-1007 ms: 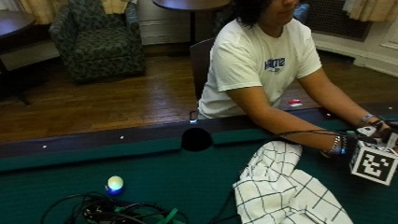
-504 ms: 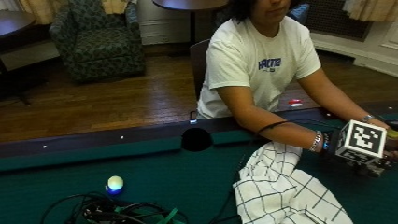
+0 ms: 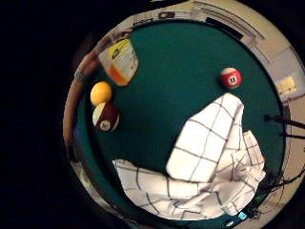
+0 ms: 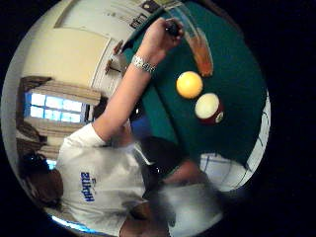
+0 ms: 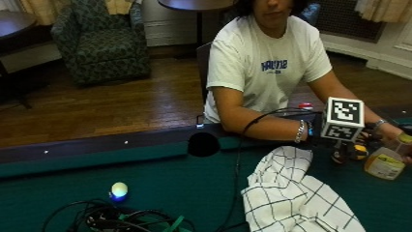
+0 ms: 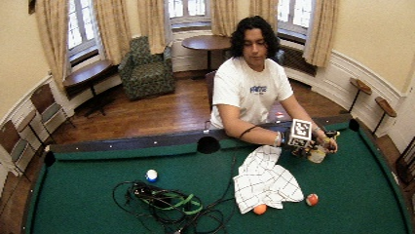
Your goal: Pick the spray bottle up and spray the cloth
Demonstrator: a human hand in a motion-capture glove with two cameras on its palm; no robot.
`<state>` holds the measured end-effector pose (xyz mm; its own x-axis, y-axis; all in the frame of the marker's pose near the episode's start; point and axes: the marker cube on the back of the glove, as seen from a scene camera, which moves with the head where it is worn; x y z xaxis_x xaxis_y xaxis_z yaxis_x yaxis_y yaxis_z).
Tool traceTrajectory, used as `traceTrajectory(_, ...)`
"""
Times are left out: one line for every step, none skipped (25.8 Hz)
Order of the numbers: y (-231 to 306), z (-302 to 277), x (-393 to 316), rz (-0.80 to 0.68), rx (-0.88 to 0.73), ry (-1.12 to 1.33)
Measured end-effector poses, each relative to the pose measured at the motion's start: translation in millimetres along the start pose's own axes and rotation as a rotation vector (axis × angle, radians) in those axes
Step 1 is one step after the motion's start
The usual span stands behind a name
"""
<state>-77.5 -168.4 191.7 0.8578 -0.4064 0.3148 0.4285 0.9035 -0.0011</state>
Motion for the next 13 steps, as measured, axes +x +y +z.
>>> traceTrajectory(6.9,0.1,-5.7,-0.019,-0.01,0.007)
traceTrajectory(14.0,1.0,-11.4,-0.038,-0.02,0.014)
traceTrajectory(21.1,2.4,-16.8,-0.055,-0.028,0.021)
traceTrajectory(27.8,4.1,-21.4,-0.071,-0.035,0.029)
traceTrajectory(34.2,5.8,-25.1,-0.085,-0.04,0.037)
traceTrajectory(40.3,7.3,-28.3,-0.096,-0.044,0.044)
traceTrajectory(46.3,8.8,-31.3,-0.106,-0.049,0.047)
traceTrajectory(52.1,10.7,-34.6,-0.115,-0.054,0.047)
traceTrajectory(58.0,12.8,-38.2,-0.123,-0.06,0.045)
traceTrajectory(64.1,14.7,-41.7,-0.13,-0.065,0.045)
traceTrajectory(70.5,15.7,-44.6,-0.136,-0.072,0.049)
traceTrajectory(77.3,15.9,-47.0,-0.143,-0.08,0.058)
traceTrajectory(84.4,15.5,-49.2,-0.151,-0.091,0.07)
